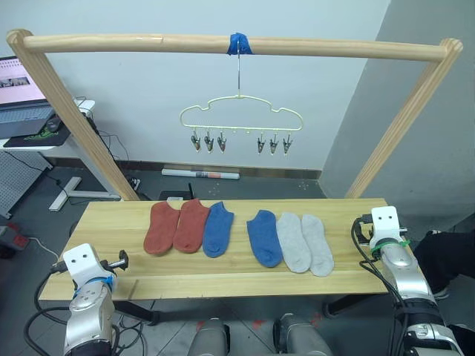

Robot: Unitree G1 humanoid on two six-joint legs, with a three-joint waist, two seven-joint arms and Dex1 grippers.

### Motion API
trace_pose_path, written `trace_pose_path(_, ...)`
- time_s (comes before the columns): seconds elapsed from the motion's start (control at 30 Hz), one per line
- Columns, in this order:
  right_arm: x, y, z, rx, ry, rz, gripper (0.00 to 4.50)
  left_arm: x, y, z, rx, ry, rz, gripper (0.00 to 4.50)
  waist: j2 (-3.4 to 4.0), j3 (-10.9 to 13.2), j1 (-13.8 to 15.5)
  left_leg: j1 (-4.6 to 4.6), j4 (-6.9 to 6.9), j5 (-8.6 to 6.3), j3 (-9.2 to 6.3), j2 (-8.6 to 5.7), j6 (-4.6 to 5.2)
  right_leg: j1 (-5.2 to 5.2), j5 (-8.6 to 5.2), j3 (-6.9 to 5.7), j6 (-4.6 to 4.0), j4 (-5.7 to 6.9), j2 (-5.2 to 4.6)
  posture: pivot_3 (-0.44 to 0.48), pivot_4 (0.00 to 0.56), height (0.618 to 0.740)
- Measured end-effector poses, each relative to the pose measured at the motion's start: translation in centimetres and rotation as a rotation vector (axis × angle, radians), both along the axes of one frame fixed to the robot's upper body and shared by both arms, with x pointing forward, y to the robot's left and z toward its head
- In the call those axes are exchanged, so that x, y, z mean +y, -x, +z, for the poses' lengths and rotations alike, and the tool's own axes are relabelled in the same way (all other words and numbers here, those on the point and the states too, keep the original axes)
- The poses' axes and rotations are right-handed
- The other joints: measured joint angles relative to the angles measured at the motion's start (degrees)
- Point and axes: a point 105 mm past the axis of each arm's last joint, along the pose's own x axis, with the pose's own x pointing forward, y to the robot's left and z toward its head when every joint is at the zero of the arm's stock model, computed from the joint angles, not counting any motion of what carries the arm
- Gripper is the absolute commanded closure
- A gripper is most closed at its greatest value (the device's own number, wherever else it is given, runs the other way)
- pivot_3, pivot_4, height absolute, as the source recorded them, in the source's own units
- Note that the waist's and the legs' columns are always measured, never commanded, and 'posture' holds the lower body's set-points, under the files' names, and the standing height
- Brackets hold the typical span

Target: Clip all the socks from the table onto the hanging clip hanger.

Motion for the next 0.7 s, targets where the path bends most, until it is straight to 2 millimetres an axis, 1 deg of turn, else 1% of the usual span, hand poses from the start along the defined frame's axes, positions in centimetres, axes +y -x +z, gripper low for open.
trace_pose_path(0.13, 1.3, -0.1, 0.9, -0.02, 0.001, 0.078, 0.0, -0.3, -0.3, 0.7, -0.017, -0.016, -0.052, 0.01, -0.04, 0.66, 0.01, -0.05, -0.01, 0.0, -0.02, 0.01, 0.0, -0.03, 0.0, -0.03, 0.0, -0.02, 0.0, 0.09, 0.166, 0.74)
trace_pose_path(0.2, 1.7, -0.2, 1.1, -0.024, 0.006, 0.103, 0.0, -0.2, -0.5, 1.3, -0.031, -0.032, -0.067, 0.01, -0.02, 0.88, 0.03, -0.09, -0.02, 0.0, -0.02, 0.01, 0.0, -0.06, -0.01, -0.02, -0.01, -0.02, -0.02, 0.074, 0.201, 0.74)
trace_pose_path(0.23, 1.9, -0.1, 1.4, -0.025, 0.008, 0.119, 0.0, -0.3, -0.7, 1.8, -0.046, -0.043, -0.083, 0.01, -0.11, 1.39, 0.01, -0.06, -0.01, -0.01, -0.02, 0.03, -0.01, -0.05, -0.02, -0.01, -0.03, 0.0, -0.03, 0.074, 0.201, 0.74)
trace_pose_path(0.27, 2.0, -0.1, 1.7, -0.028, 0.016, 0.137, 0.0, -0.3, -0.9, 2.7, -0.07, -0.063, -0.107, 0.01, -0.14, 1.97, 0.01, -0.16, 0.01, 0.0, -0.06, 0.16, 0.0, -0.13, -0.02, -0.02, -0.03, 0.01, -0.06, 0.068, 0.227, 0.74)
trace_pose_path(0.3, 2.1, 0.1, 1.9, -0.023, 0.023, 0.155, 0.0, -0.4, -1.1, 3.5, -0.09, -0.079, -0.131, 0.01, -0.14, 2.14, 0.02, -0.45, 0.03, 0.0, -0.05, 0.33, 0.0, -0.37, -0.02, -0.04, -0.03, 0.01, -0.05, 0.068, 0.227, 0.74)
trace_pose_path(0.33, 2.4, 0.1, 2.4, -0.025, 0.029, 0.189, 0.0, -0.6, -1.3, 4.7, -0.118, -0.106, -0.168, 0.01, -0.13, 2.55, 0.02, -0.55, 0.08, 0.0, 0.03, 0.43, -0.01, -0.47, -0.02, -0.02, -0.03, 0.07, -0.04, 0.062, 0.245, 0.74)
trace_pose_path(0.4, 3.1, 0.3, 3.7, -0.041, 0.023, 0.252, 0.0, -1.2, -2.1, 7.5, -0.185, -0.164, -0.246, 0.01, -0.08, 3.5, 0.03, -0.72, 0.09, 0.01, 0.2, 0.62, -0.01, -0.58, -0.02, -0.05, -0.03, 0.05, -0.02, 0.051, 0.265, 0.74)
trace_pose_path(0.43, 3.6, 0.5, 4.3, -0.045, 0.013, 0.287, 0.0, -1.6, -2.5, 8.6, -0.216, -0.178, -0.28, 0.01, -0.03, 3.89, 0.04, -0.72, 0.09, 0.0, 0.34, 0.7, -0.01, -0.6, -0.02, -0.06, -0.03, 0.05, -0.01, 0.051, 0.265, 0.74)
trace_pose_path(0.53, 5.8, 0.9, 6.1, -0.055, -0.025, 0.432, 0.0, -3.5, -4.2, 11.7, -0.323, -0.16, -0.372, 0.01, 0.17, 5.07, 0.06, -0.85, 0.07, 0.0, 0.53, 0.79, -0.01, -0.72, -0.01, -0.09, -0.01, 0.04, 0.02, 0.034, 0.283, 0.74)
trace_pose_path(0.57, 6.7, 1.1, 6.7, -0.06, -0.041, 0.488, 0.0, -4.4, -5.1, 12.7, -0.357, -0.147, -0.403, 0.01, 0.18, 5.44, 0.08, -0.92, 0.08, 0.0, 0.52, 0.79, -0.01, -0.76, 0.0, -0.13, 0.01, 0.04, 0.05, 0.034, 0.283, 0.74)
trace_pose_path(0.6, 7.6, 1.2, 7.3, -0.069, -0.052, 0.539, 0.0, -5.0, -5.8, 13.6, -0.383, -0.138, -0.43, 0.01, 0.16, 5.67, -0.01, -0.96, 0.08, 0.0, 0.57, 0.79, -0.01, -0.81, 0.02, -0.11, 0.05, 0.04, 0.09, 0.026, 0.287, 0.74)
trace_pose_path(0.63, 8.5, 1.4, 8.0, -0.084, -0.065, 0.588, 0.0, -5.8, -6.6, 14.5, -0.409, -0.13, -0.461, 0.01, 0.12, 5.96, -0.05, -0.97, 0.07, 0.0, 0.59, 0.76, -0.01, -0.81, 0.16, -0.11, 0.29, 0.04, 0.1, 0.019, 0.29, 0.74)
trace_pose_path(0.7, 10.0, 1.4, 9.6, -0.123, -0.075, 0.664, 0.0, -7.1, -7.8, 15.9, -0.445, -0.114, -0.516, 0.01, 0.02, 6.5, -0.19, -1.02, 0.07, 0.0, 0.61, 0.76, -0.02, -0.85, 0.19, -0.11, 0.33, 0.01, 0.12, 0.008, 0.29, 0.74)
